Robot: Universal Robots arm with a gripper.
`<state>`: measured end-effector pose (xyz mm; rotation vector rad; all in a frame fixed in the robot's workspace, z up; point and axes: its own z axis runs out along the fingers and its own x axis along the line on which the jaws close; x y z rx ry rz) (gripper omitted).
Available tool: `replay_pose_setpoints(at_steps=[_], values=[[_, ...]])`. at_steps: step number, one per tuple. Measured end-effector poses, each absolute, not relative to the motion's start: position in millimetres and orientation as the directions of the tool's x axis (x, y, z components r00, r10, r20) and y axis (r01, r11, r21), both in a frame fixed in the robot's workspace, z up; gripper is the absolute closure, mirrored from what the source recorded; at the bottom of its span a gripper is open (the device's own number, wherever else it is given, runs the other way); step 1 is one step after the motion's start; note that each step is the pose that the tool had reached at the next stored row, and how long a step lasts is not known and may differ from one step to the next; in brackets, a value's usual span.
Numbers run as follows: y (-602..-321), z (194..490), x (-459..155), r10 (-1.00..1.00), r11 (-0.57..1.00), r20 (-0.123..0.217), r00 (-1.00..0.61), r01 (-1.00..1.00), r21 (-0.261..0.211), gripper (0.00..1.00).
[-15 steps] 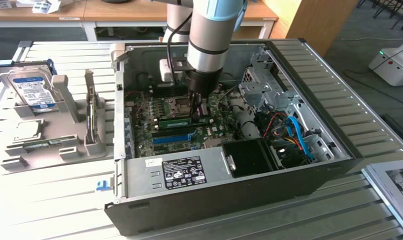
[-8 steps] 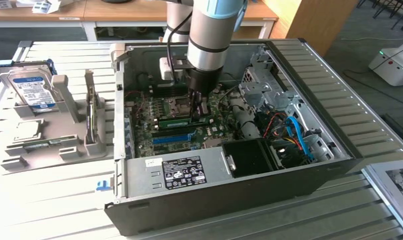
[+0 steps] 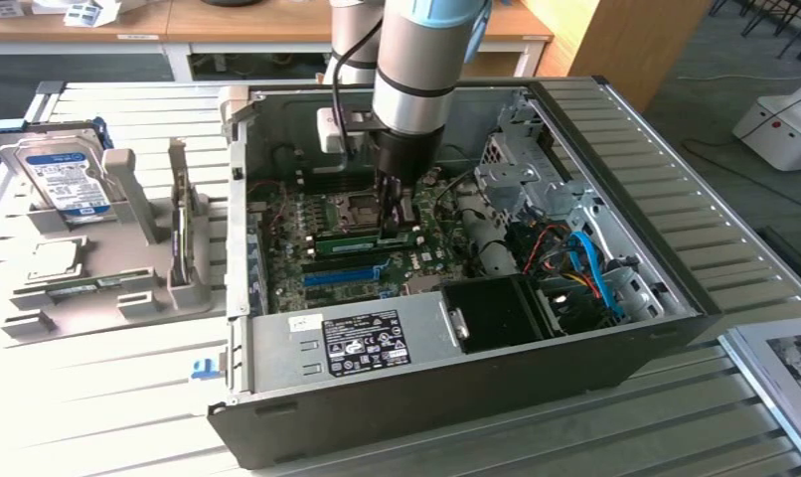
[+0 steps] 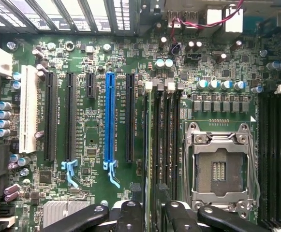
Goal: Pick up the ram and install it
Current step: 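Insert the ram into the slot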
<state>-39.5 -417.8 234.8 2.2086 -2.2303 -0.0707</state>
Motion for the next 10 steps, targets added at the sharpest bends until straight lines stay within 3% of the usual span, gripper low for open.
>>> replay_pose_setpoints(at_steps=[10], values=[[-417.8, 247.4, -39.5, -1.000, 0.009, -0.028, -0.010, -0.999, 0.036, 0.75]])
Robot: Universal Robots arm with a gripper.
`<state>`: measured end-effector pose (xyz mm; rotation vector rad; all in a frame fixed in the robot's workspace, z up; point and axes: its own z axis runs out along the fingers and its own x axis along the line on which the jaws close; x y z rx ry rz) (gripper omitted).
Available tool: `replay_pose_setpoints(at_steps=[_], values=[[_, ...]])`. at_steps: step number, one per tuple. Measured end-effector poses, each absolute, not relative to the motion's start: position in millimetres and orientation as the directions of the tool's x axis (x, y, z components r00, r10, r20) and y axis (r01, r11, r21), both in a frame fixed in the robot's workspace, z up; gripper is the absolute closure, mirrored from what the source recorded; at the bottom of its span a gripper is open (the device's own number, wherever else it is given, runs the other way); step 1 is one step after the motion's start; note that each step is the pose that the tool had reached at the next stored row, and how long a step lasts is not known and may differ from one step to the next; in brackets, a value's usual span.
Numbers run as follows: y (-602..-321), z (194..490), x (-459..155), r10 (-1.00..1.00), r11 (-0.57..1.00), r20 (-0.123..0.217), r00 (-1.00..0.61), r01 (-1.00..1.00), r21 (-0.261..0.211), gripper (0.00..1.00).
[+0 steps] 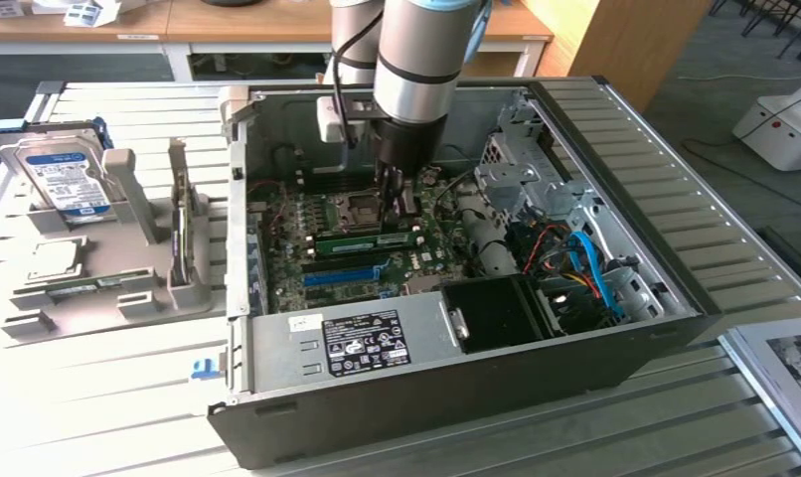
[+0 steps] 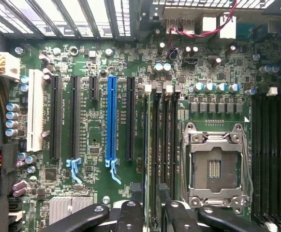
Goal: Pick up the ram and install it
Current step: 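Insert the ram into the slot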
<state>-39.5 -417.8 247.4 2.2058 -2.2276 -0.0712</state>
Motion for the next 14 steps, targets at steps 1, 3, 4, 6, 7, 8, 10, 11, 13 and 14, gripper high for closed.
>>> replay_pose_setpoints(at_steps=[1, 3, 4, 6, 7, 8, 10, 11, 13, 14], values=[[-417.8, 248.8, -39.4, -1.000, 0.009, -0.027, -0.010, -0.999, 0.037, 0.75], [-417.8, 251.7, -39.4, -1.000, 0.009, -0.026, -0.010, -0.999, 0.038, 0.75], [-417.8, 253.2, -39.4, -1.000, 0.009, -0.026, -0.010, -0.999, 0.039, 0.75], [-417.8, 256.2, -39.4, -1.000, 0.010, -0.024, -0.010, -0.999, 0.040, 0.75], [-417.8, 257.7, -39.4, -1.000, 0.010, -0.024, -0.010, -0.999, 0.040, 0.75], [-417.8, 259.3, -39.4, -1.000, 0.010, -0.023, -0.010, -0.999, 0.041, 0.75], [-417.8, 262.0, -39.4, -1.000, 0.010, -0.023, -0.010, -0.999, 0.042, 0.75], [-417.8, 263.3, -39.4, -1.000, 0.010, -0.022, -0.011, -0.999, 0.042, 0.75], [-417.8, 265.6, -39.3, -1.000, 0.010, -0.022, -0.011, -0.999, 0.043, 0.75], [-417.8, 266.7, -39.3, -1.000, 0.010, -0.022, -0.011, -0.999, 0.043, 0.75]])
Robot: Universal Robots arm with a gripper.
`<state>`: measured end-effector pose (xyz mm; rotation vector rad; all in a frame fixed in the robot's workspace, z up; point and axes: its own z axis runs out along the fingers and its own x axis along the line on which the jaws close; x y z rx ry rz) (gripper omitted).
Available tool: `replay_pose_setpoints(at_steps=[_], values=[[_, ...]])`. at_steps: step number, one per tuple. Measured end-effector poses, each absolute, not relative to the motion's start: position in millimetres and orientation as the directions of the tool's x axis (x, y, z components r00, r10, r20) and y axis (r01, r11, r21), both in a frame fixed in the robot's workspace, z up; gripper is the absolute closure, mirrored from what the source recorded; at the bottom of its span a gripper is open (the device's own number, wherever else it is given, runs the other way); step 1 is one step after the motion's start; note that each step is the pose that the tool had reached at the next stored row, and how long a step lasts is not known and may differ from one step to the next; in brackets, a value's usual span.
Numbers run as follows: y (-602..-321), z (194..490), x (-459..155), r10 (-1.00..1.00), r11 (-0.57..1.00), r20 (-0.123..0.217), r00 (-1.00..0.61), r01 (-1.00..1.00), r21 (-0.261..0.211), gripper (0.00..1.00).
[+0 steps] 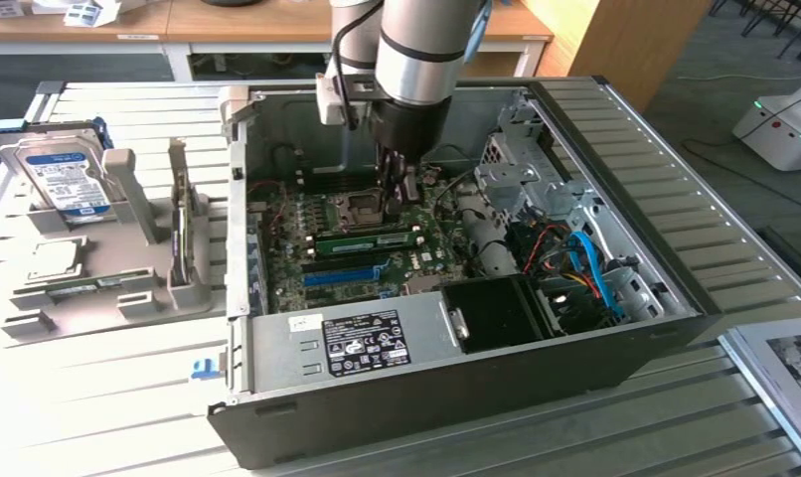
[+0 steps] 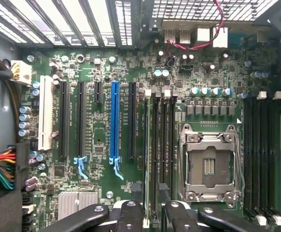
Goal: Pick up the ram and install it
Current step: 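Insert the ram into the slot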
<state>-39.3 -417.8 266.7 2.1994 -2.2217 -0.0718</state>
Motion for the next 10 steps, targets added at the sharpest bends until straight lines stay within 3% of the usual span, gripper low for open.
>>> replay_pose_setpoints(at_steps=[10], values=[[-417.8, 277.2, -39.3, -1.000, 0.010, -0.020, -0.011, -0.999, 0.045, 0.75]])
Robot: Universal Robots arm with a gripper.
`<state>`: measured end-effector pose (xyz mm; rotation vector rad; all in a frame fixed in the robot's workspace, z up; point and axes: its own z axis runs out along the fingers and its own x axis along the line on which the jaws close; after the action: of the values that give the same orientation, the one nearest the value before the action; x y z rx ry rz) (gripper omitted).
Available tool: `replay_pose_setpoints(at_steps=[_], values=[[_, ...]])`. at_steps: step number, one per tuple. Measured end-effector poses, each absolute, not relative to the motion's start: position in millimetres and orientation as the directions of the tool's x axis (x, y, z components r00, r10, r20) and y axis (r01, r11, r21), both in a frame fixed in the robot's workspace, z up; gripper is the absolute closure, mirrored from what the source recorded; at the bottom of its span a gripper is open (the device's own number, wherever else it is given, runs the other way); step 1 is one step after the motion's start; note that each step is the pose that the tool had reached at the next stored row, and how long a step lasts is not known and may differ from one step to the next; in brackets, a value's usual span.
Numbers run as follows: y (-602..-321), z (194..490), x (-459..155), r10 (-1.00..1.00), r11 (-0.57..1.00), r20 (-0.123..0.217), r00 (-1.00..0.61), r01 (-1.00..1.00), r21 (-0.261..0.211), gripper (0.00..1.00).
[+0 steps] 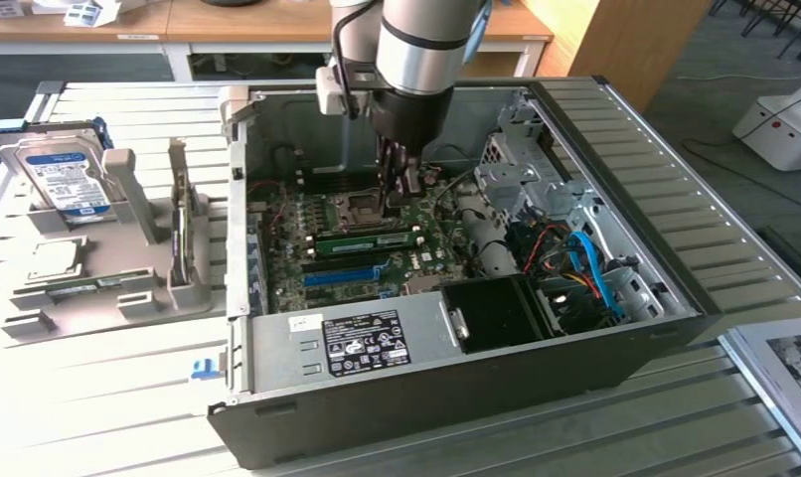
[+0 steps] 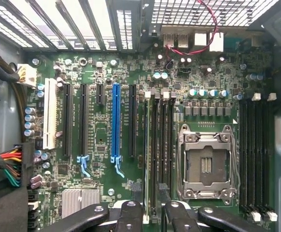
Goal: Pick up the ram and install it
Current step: 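Insert the ram into the slot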
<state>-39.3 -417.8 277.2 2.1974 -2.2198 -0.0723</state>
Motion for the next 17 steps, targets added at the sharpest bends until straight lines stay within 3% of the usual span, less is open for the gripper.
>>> replay_pose_setpoints(at_steps=[17], values=[[-417.8, 294.5, -39.3, -1.000, 0.010, -0.019, -0.011, -0.999, 0.047, 0.75]])
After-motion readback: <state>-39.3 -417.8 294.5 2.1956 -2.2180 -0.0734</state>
